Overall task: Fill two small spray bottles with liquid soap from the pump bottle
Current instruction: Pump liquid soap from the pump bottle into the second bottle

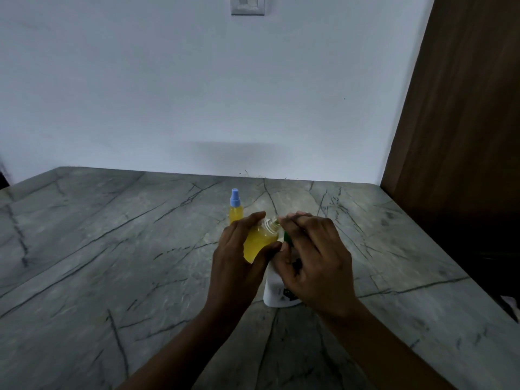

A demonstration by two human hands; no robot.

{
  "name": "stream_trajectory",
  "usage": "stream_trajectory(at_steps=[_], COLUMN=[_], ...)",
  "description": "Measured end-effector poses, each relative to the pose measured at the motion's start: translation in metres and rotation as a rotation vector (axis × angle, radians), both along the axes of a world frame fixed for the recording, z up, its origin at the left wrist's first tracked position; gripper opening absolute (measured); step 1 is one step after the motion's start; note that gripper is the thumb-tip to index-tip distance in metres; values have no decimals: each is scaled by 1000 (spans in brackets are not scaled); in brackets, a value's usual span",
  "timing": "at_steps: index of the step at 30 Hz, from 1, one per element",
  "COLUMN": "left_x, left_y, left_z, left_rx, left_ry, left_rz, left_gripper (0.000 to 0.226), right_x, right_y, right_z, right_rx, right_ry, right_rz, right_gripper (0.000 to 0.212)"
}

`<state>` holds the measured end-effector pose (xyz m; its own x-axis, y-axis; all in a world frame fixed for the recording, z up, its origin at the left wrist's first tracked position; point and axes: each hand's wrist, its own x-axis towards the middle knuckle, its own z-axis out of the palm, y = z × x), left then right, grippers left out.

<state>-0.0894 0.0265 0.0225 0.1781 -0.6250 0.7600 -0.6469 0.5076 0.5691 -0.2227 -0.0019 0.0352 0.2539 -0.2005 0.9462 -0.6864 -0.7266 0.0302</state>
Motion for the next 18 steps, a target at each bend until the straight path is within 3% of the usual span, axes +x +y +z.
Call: stream_trajectory(at_steps=[18], left_x=[-2], left_y=[1], left_z=[7], left_rx=[-15], left_ry=[23], left_rz=[-7], left_gripper=[49], right_x=[-2], right_y=[1], right_z=[8], right_rx=[-1], right_ry=[18], right_rz=[0], right_gripper=[35])
